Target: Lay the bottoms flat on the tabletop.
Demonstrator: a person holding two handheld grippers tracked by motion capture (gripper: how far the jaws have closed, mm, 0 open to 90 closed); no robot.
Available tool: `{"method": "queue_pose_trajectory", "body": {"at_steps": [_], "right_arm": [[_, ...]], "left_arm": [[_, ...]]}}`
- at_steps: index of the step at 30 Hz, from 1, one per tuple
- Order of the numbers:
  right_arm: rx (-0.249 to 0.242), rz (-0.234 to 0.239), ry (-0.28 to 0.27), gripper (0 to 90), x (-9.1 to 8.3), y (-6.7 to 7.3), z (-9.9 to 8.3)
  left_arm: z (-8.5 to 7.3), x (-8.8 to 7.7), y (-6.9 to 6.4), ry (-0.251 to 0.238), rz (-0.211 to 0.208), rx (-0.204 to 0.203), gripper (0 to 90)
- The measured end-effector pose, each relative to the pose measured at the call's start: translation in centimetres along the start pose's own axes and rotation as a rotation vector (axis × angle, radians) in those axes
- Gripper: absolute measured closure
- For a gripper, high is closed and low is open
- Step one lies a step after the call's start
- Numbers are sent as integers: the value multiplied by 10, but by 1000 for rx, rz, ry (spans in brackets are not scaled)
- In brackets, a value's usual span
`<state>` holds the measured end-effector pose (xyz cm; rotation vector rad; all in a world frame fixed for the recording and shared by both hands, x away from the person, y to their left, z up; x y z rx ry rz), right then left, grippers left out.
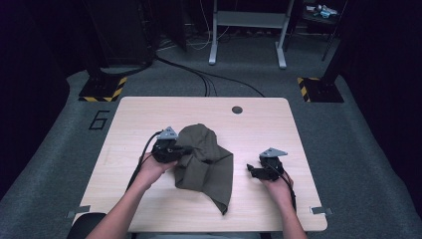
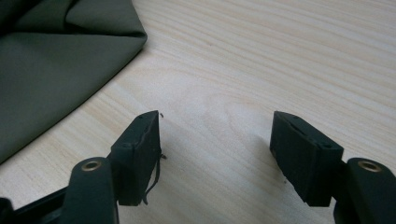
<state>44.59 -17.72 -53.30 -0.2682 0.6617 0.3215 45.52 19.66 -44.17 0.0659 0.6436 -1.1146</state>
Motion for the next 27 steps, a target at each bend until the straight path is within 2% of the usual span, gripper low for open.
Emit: {"method": "queue_pose_trajectory", "body": {"at_steps": [1,3,4,5,6,7,8,10,11,14,18,25,26,27], "right_arm": [[3,0,2,324,0,0,0],[3,0,1,324,0,0,0],[4,0,2,324,0,0,0],[1,0,0,324,0,0,0],[3,0,2,324,0,0,0],[1,0,0,324,0,0,0],[4,0,2,324,0,0,0],[4,0,2,324,0,0,0],[2,-2,2,324,0,0,0],[2,-3,2,324,0,0,0],[2,-3,2,324,0,0,0],[3,-5,2,324,0,0,0],[3,-5,2,324,0,1,0],[4,-5,2,324,1,1,0]], "left_arm": [[-1,-9,7,-16,18,-17,876],[-2,-12,10,-25,26,-18,876],[-3,-16,14,-37,31,-34,876],[-5,-25,23,-46,43,-51,876],[-5,-25,23,-46,43,-51,876],[-9,-33,33,-58,63,-64,876],[-9,-33,33,-58,63,-64,876],[-15,-42,47,-68,87,-93,876],[-15,-42,47,-68,87,-93,875],[-24,-49,63,-91,115,-138,875],[-30,-52,73,-94,130,-168,874],[-36,-53,95,-98,168,-196,865],[-36,-53,95,-98,168,-196,854],[-38,-52,99,-104,187,-201,843]]}}
Point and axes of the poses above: each handheld gripper's, and its own axes: x roughly forward along the jaws, z roughly out of its top, y roughly to its left, the point moved 1 cm from there along x, roughly forward along the jaws, and after that the axes turned 13 degrees about -z, right-handed, at the moved point
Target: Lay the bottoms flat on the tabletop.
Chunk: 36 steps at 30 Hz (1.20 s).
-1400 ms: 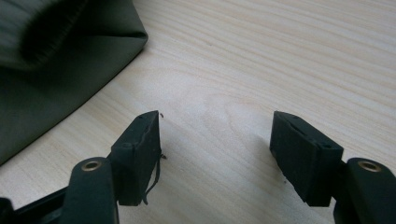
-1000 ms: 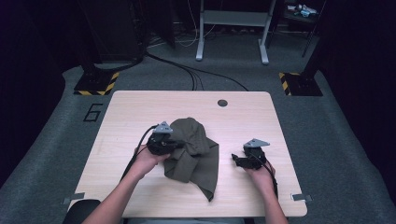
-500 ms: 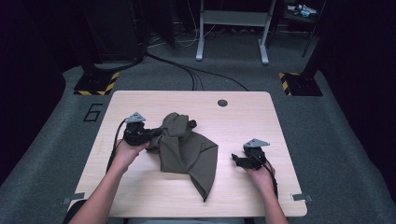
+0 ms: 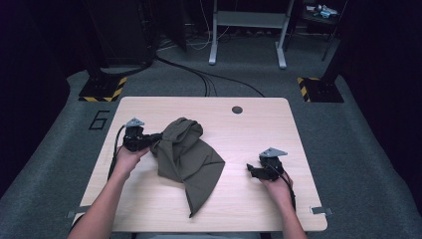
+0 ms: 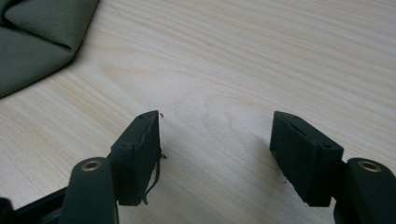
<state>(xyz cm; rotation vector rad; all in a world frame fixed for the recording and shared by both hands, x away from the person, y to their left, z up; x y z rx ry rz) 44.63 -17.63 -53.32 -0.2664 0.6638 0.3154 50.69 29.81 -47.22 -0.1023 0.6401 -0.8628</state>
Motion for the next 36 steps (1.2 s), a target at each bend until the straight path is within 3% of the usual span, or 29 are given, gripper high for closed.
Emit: {"method": "queue_pose_trajectory", "body": {"at_steps": [5,8,12,13,17,20,23,27,30,33,34,36], "right_arm": [[1,-1,1,324,0,0,0],[1,-2,2,324,0,0,0],[1,-1,2,324,0,0,0],[2,-1,1,324,0,0,0],[3,-1,2,324,0,0,0],[3,-1,2,324,0,0,0],[3,-1,2,324,0,0,0],[3,-1,2,324,0,0,0],[3,-1,2,324,0,0,0],[8,1,3,324,0,1,0],[8,0,3,324,0,1,0],[3,1,2,324,0,1,1]], "left_arm": [[-2,-4,1,-7,-5,4,729],[-3,-11,1,-14,-16,34,657],[-2,-11,2,1,-49,27,737],[-2,-10,1,21,-82,27,747],[-3,-6,-1,41,-97,32,832],[-1,-3,-2,69,-85,28,880],[3,-4,-4,82,-67,62,889],[12,-12,-2,59,-40,85,891],[18,-20,8,34,15,81,893],[20,-22,15,19,43,77,893],[21,-24,23,16,80,65,893],[20,-24,28,17,95,52,893]]}}
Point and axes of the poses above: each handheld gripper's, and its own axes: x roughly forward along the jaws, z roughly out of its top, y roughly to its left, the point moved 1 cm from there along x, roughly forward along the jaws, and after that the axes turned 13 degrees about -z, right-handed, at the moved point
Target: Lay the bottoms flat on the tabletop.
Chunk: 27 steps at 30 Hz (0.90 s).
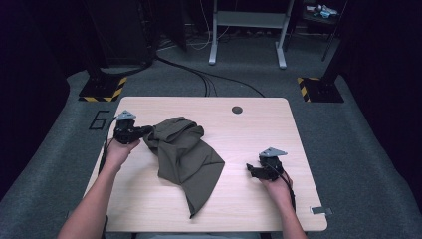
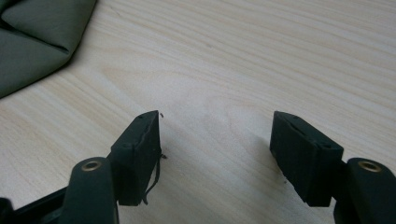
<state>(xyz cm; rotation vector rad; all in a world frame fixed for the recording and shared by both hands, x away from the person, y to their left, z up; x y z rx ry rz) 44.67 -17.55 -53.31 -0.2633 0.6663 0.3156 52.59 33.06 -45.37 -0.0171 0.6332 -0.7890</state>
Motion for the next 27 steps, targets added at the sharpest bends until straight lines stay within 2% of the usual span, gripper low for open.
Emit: {"method": "queue_pose_trajectory", "body": {"at_steps": [1,2,5,9,10,11,14,16,17,18,21,23,25,26,27], "right_arm": [[1,1,1,324,0,0,0],[1,1,1,324,0,0,0],[2,-2,0,325,0,0,0],[-1,0,0,325,1,0,1],[-2,-2,-1,325,1,0,1],[-3,-1,2,325,1,0,1],[-3,0,3,326,1,0,1],[-5,1,3,330,1,0,1],[-5,1,3,330,1,0,1],[2,-3,-2,335,1,1,1],[0,0,-6,339,2,2,2],[4,9,-8,347,1,3,2],[5,18,0,352,1,5,3],[6,19,4,353,0,6,4],[5,26,-3,354,0,7,5]], "left_arm": [[-3,2,9,5,29,-10,893],[-3,2,9,5,29,-10,893],[-9,10,21,47,66,-7,892],[-13,15,29,46,76,-10,892],[-15,17,32,47,81,-15,891],[-17,19,36,49,68,-34,891],[-19,19,37,37,46,-49,886],[-18,18,37,33,43,-43,836],[-18,17,36,15,52,-44,836],[-17,14,36,11,55,-45,779],[-12,0,33,-24,40,-47,748],[-10,-6,29,-23,39,-28,730],[-10,-9,26,-25,30,-31,707],[-10,-14,21,-6,17,-13,694],[-10,-14,21,-6,17,-13,693]]}}
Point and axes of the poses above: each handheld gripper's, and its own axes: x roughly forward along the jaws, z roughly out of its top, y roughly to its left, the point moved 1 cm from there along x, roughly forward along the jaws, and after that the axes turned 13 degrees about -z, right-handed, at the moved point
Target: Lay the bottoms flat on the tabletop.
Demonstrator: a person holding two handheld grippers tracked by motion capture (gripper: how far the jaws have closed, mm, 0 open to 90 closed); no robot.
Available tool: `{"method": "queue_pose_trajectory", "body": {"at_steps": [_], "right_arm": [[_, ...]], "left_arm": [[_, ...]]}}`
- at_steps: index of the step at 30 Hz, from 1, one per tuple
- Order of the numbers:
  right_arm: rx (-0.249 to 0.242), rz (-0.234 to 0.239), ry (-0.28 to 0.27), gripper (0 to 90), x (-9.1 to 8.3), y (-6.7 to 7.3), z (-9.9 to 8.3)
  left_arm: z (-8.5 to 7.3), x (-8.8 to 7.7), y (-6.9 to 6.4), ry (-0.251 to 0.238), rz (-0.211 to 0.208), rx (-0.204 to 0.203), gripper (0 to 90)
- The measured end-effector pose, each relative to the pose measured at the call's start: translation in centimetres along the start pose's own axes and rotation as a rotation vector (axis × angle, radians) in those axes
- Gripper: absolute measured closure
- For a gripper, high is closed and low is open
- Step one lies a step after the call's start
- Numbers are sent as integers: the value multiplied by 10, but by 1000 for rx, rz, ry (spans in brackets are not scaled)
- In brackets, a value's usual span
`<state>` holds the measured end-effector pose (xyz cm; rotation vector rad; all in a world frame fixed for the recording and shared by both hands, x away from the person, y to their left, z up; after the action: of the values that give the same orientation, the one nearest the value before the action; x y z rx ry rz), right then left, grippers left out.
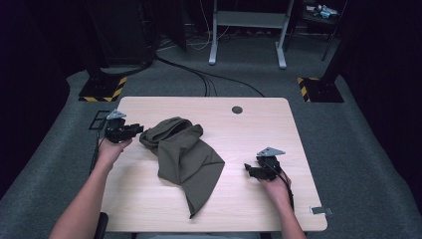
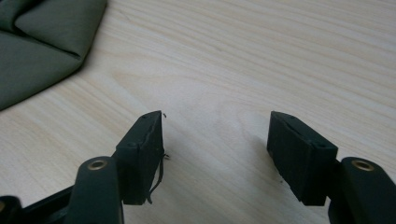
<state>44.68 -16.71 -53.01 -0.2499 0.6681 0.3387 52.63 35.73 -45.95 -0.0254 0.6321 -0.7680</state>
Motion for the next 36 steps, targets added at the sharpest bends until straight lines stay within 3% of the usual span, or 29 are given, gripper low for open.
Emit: {"method": "queue_pose_trajectory", "body": {"at_steps": [4,11,14,18,21,27,32,34,36], "right_arm": [[12,6,-7,357,-3,4,4],[-16,20,-32,403,-7,18,16],[-32,31,-50,423,-7,24,20],[-57,53,-59,470,-10,33,27],[-68,70,-56,485,-10,40,33],[-88,105,-73,495,-6,58,40],[-99,117,-66,496,-1,68,43],[-103,122,-67,498,1,72,45],[-109,130,-70,503,1,76,48]], "left_arm": [[-3,-10,-14,1,-18,32,686],[-12,-19,-37,10,-18,73,676],[-13,-25,-52,5,-51,95,677],[-16,-24,-63,19,-74,120,679],[-19,-21,-67,36,-85,129,679],[-31,-11,-71,50,-112,107,653],[-37,-4,-73,82,-129,115,643],[-40,-1,-74,96,-123,136,640],[-44,4,-73,88,-137,127,636]]}}
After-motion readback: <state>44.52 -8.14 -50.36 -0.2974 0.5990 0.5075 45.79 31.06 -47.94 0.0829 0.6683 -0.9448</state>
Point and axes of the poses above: each handheld gripper's, and its own axes: x roughly forward along the jaws, z roughly out of its top, y roughly to its left, the point moved 1 cm from there along x, roughly forward along the jaws, and after that the axes turned 13 degrees about -z, right-handed, at the moved point
